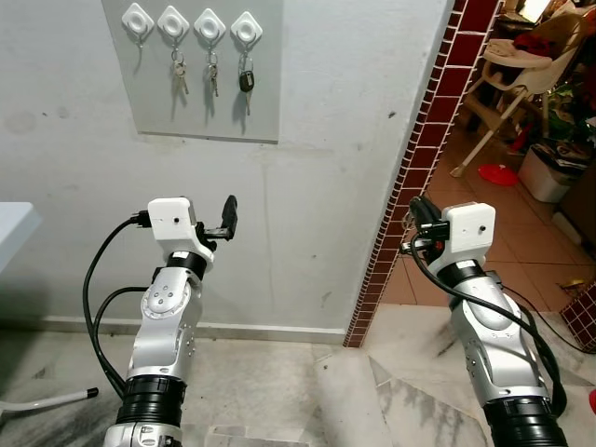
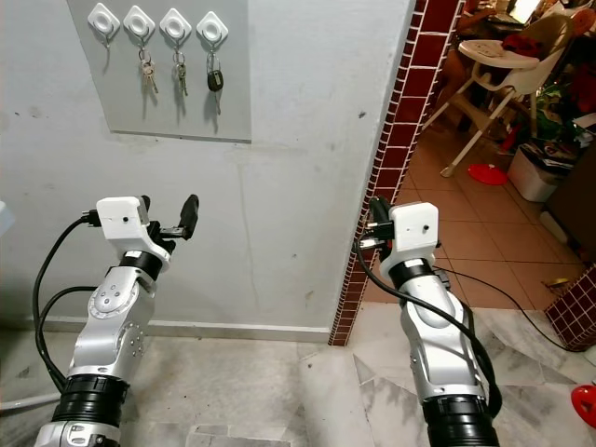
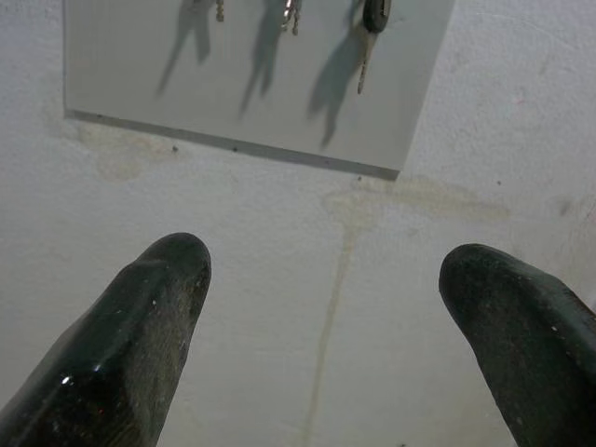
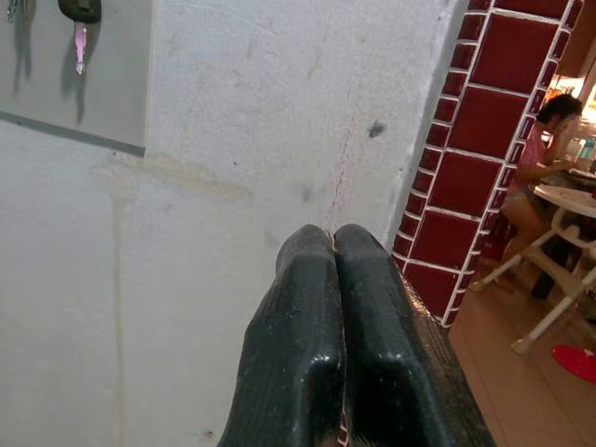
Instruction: Hang keys on a hook
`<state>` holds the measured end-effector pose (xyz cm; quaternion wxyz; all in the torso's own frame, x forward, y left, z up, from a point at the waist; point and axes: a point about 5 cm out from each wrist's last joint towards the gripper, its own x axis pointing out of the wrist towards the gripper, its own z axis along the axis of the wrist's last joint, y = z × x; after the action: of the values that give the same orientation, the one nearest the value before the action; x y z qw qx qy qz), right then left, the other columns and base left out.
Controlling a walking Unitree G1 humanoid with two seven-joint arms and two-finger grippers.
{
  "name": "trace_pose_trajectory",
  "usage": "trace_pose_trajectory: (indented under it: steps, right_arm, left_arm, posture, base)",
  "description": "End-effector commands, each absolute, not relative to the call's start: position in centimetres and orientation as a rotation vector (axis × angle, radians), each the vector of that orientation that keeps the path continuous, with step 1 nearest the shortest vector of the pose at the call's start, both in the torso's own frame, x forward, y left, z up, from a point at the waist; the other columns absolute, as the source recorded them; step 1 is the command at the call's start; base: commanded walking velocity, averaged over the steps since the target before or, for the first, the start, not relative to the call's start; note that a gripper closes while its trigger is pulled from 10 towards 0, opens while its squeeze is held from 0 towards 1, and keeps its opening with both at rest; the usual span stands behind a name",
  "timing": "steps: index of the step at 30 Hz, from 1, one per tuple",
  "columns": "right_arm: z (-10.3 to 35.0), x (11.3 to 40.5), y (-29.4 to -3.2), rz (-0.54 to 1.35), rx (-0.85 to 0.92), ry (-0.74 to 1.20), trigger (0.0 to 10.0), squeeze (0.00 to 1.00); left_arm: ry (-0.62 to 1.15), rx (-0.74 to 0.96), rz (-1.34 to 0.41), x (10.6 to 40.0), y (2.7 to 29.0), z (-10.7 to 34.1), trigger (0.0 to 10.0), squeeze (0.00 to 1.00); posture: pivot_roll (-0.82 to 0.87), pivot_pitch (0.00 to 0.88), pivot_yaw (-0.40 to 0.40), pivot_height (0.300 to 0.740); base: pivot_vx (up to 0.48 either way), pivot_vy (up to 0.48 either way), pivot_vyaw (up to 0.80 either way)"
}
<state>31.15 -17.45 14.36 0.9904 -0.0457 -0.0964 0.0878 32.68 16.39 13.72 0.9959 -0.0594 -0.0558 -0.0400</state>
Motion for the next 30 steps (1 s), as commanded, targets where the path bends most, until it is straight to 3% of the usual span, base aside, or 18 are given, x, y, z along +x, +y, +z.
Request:
trace_pose_trajectory:
  steps: [1, 11, 30]
  right_arm:
    - [15.5, 31.5, -17.9, 0.163, -0.097, -0.239, 10.0, 0.00]
    - [17.5, 31.7, -18.3, 0.131, -0.088, -0.312, 10.0, 0.00]
    - [18.0, 32.0, -18.4, 0.125, -0.085, -0.330, 10.0, 0.00]
  left_arm:
    - [-0.140, -0.124, -0.086, 32.8, 16.4, 14.7, 10.0, 0.00]
    - [-0.179, -0.175, -0.043, 32.8, 17.2, 16.3, 10.0, 0.00]
    - [-0.189, -0.170, -0.062, 33.4, 17.4, 17.6, 10.0, 0.00]
  posture:
    - [-0.03, 0.000, -0.052, 0.740]
    - [-0.03, 0.000, -0.049, 0.740]
    - [-0.04, 0.000, -0.040, 0.740]
  base:
    - [0.000, 0.000, 0.00]
    - [0.000, 0.000, 0.00]
    - [0.000, 0.321, 0.00]
